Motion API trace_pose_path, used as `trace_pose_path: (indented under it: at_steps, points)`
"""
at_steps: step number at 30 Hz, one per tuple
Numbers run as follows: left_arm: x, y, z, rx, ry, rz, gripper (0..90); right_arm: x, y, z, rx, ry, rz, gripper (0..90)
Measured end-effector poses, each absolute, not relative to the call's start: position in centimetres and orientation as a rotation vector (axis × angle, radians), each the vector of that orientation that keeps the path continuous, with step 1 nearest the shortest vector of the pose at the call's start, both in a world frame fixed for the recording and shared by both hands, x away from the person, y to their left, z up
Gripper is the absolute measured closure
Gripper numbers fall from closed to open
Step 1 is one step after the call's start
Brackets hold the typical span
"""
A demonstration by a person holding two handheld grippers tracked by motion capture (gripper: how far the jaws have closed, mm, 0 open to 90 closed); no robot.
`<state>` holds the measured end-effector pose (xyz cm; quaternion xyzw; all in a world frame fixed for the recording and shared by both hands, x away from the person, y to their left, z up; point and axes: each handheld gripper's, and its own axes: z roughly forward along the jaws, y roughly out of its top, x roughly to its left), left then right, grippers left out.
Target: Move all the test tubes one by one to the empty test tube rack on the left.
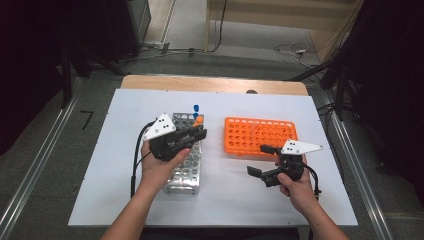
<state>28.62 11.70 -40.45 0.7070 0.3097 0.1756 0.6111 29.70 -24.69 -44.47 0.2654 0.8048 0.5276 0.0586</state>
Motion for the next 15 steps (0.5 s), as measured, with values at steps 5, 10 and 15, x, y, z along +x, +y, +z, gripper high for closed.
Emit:
trace_pose_path:
  at_steps: [5,10,15]
  points:
    - [29.1,12.4,-40.6,1.614,0.738,0.438,76.7,29.8,-26.0,-44.7,0.824,2.413,1.599,0.0]
    - [29.6,12.4,-41.2,1.593,0.766,0.492,76.7,29.9,-27.1,-45.0,0.872,2.390,1.588,0.0]
    - [29.9,12.2,-41.7,1.597,0.778,0.524,76.7,29.8,-27.6,-45.0,0.882,2.382,1.586,0.0]
